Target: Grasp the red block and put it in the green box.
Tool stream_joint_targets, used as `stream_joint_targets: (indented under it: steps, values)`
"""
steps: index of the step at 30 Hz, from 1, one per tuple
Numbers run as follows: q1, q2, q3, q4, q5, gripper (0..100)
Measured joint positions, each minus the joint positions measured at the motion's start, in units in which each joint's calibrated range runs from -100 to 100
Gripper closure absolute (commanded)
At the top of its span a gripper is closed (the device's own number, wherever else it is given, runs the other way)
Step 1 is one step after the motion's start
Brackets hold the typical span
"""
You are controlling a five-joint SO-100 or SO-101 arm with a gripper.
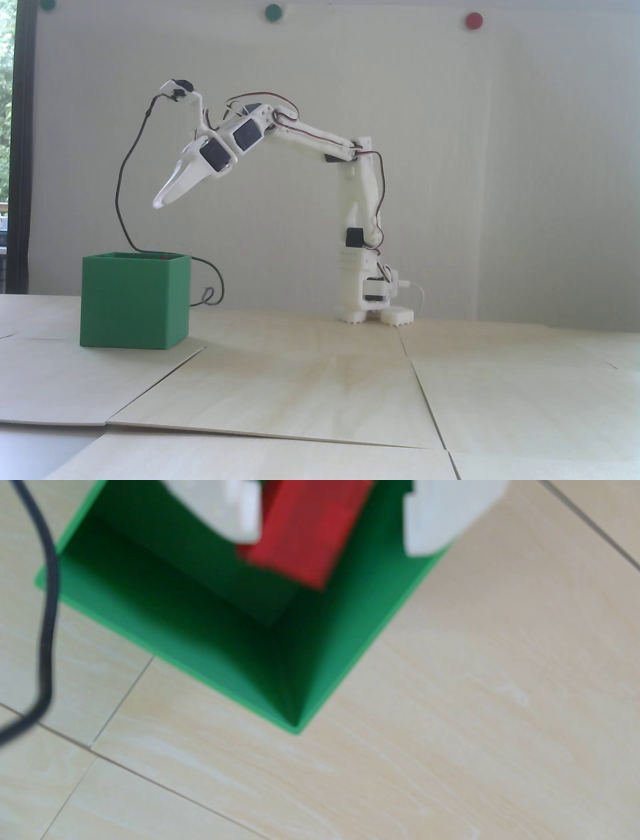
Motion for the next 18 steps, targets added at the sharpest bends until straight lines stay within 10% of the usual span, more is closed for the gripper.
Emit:
stream_joint_targets:
  steps: [18]
  values:
    - [-1.15, -1.0, 0.0, 1.83, -0.15, 98]
